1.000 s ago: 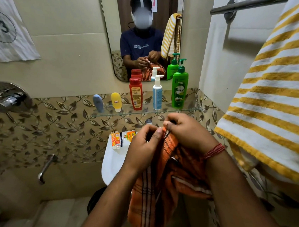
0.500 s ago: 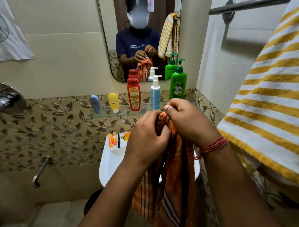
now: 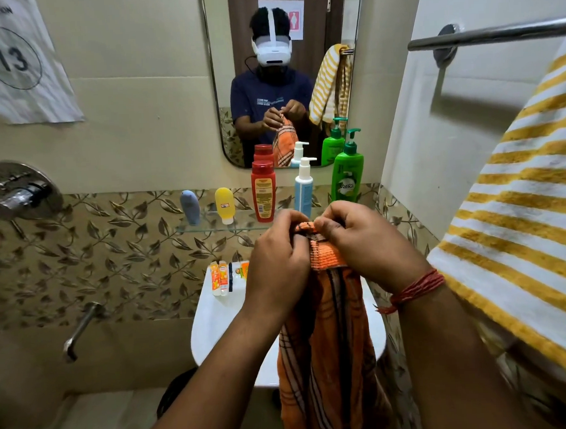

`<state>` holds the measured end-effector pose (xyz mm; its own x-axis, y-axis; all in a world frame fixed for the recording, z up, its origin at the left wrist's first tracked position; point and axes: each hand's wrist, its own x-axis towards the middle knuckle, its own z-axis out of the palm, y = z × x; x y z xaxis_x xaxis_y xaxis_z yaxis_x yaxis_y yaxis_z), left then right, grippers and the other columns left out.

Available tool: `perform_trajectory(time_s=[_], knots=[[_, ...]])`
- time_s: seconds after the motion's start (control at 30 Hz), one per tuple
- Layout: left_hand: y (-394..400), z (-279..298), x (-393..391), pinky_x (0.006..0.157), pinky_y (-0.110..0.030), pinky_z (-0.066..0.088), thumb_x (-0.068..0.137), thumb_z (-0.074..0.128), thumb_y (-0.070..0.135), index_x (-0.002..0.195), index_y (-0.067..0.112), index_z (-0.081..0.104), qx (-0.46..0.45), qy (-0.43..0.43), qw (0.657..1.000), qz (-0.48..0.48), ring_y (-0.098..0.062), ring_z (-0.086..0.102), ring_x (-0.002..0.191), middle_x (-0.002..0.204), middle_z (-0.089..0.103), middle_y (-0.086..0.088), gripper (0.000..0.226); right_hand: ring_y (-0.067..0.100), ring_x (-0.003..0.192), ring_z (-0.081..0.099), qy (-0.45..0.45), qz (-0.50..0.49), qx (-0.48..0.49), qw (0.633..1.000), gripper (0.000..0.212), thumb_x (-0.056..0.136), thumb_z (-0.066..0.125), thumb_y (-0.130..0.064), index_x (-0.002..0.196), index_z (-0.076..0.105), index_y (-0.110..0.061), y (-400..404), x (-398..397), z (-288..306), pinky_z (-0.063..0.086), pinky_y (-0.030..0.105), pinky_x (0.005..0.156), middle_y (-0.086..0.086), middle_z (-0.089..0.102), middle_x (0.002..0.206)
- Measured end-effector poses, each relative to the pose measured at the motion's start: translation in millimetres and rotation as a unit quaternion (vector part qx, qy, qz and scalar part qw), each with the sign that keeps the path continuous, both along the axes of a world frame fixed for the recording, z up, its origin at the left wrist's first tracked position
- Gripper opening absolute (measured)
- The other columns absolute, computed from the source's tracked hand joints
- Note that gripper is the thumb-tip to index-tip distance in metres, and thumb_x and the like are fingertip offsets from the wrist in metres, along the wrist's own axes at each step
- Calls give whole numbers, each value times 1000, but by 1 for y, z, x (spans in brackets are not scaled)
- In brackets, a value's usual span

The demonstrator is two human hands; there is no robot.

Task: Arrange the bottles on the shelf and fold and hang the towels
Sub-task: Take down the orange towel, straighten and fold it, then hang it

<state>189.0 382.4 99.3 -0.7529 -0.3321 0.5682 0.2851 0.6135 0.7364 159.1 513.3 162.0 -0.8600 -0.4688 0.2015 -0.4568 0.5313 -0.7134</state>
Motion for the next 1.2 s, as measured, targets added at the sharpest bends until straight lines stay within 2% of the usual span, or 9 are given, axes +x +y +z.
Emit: perform_trajectory(time_s=[0.17, 0.43, 0.57, 0.67, 0.73, 0.8, 0.9, 1.03, 1.2], knots=[[-10, 13, 3, 63, -14, 47, 98, 52, 9, 97, 19, 62, 86, 12, 996, -31, -3, 62, 77, 83, 66, 6, 14, 24, 84, 64, 24, 62, 46, 997, 18, 90, 67, -35, 98, 63, -20, 6, -3, 3, 54, 45, 72, 7, 65, 91], [-35, -4, -14, 76, -22, 47, 85, 60, 5, 97, 19, 62, -156, -101, 982, 27, -12, 53, 90, 95, 48, 6, 20, 6, 63, 54, 173, -76, -81, 979, 31, 99, 53, -35, 75, 59, -16, 7, -15, 1, 39, 23, 53, -3, 57, 67], [-49, -15, -18, 60, -28, 37, 91, 51, 3, 77, 20, 58, 43, -125, 991, 2, -16, 51, 73, 74, 52, 5, 23, 6, 60, 51, 170, -106, -117, 973, 33, 101, 50, -32, 72, 53, -16, 9, -22, 2, 35, 20, 51, -1, 53, 64], [-47, 3, -16, 70, -37, 49, 97, 48, 9, 86, 18, 64, 181, -83, 979, -37, -16, 60, 78, 82, 66, -4, 22, 13, 68, 54, 122, -83, -72, 986, 28, 102, 47, -35, 82, 55, -16, 10, -24, 4, 41, 29, 57, 1, 58, 73], [-46, 16, -16, 79, -37, 53, 99, 50, 13, 92, 18, 67, 191, -66, 977, -64, -17, 66, 88, 90, 70, -3, 19, 9, 70, 58, 96, -29, -38, 994, 20, 100, 50, -37, 93, 56, -20, 5, -20, 5, 42, 20, 53, -3, 61, 79], [-45, 25, -19, 80, -39, 56, 98, 56, 13, 95, 17, 68, 187, -60, 975, -105, -21, 69, 91, 92, 72, -3, 13, 5, 72, 61, 96, 22, 11, 995, 23, 95, 57, -44, 107, 53, -26, -4, -16, 4, 46, 15, 53, -7, 64, 86], [-45, 29, -20, 74, -37, 60, 91, 67, 12, 92, 23, 68, 167, -60, 971, -163, -20, 71, 88, 92, 72, -5, 11, 10, 82, 64, 119, 54, 83, 988, 36, 89, 65, -46, 119, 50, -35, -15, -18, -2, 56, 30, 68, -7, 66, 95], [-53, 29, -22, 71, -39, 56, 88, 72, 18, 84, 24, 67, 109, -34, 983, -146, -21, 68, 83, 86, 69, -5, 9, 8, 72, 61, 148, 20, 33, 988, 7, 93, 60, -27, 93, 65, -32, -14, -24, -4, 45, 25, 58, -10, 66, 78], [-83, 8, -20, 65, -19, 48, 87, 66, 10, 82, 28, 68, -2, -31, 999, -36, -4, 64, 76, 78, 69, 8, 19, 1, 63, 57, 177, -102, -75, 976, 24, 94, 59, -32, 75, 66, -20, 6, -34, 5, 37, 19, 52, -7, 64, 65]])
